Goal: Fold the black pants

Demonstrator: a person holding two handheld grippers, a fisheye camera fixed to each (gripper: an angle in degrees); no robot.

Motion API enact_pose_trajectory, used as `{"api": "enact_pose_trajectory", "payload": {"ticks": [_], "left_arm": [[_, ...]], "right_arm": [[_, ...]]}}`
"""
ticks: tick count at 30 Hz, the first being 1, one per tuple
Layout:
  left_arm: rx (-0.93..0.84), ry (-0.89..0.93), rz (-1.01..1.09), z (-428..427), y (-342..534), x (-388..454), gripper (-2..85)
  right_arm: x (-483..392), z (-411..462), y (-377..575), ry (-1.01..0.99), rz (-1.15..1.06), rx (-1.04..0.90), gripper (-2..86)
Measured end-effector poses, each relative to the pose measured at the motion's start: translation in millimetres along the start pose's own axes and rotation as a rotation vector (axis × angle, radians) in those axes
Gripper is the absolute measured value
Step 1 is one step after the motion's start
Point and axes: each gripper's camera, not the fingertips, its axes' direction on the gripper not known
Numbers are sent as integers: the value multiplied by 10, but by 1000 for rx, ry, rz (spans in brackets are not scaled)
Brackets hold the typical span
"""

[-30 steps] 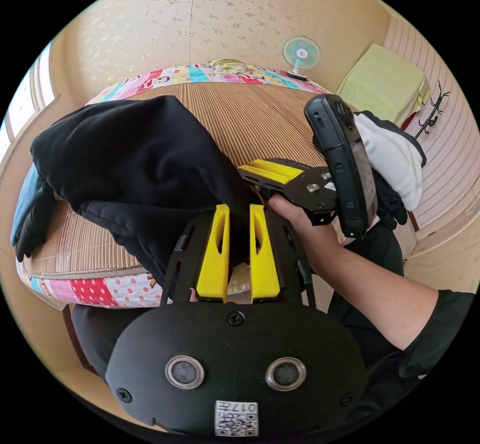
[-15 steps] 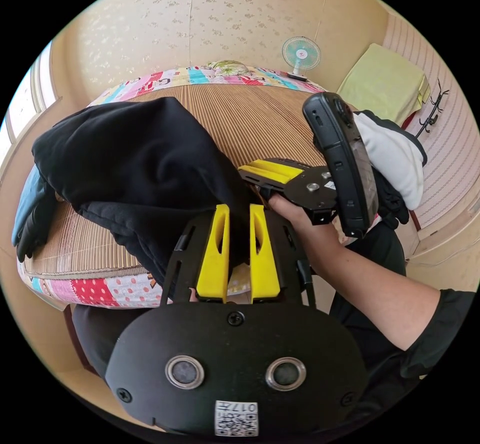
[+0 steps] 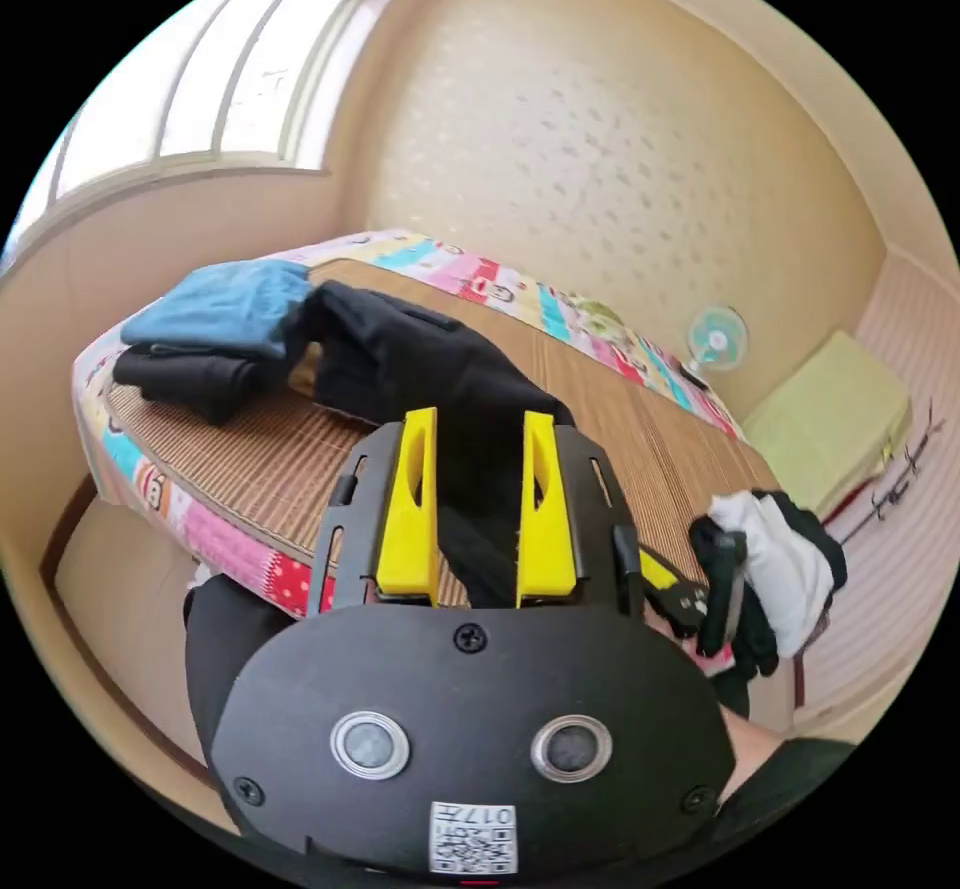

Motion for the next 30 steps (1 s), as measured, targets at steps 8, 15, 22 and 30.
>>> {"api": "enact_pose_trajectory", "payload": {"ticks": [8, 15, 22, 30], "left_arm": [[-214, 429, -226, 715, -322, -541, 43], [-468, 680, 143, 509, 215, 221, 38], [-479, 764, -15, 160, 775, -341, 66], [-435, 569, -237, -465, 1316, -1323, 99]], "right_arm": [[240, -106, 71, -75, 27, -14, 26], [279, -1380, 15, -345, 45, 305, 101], [-1219, -1266, -912, -735, -721, -190, 146], [-2413, -441, 13, 30, -1035, -390, 43]]}}
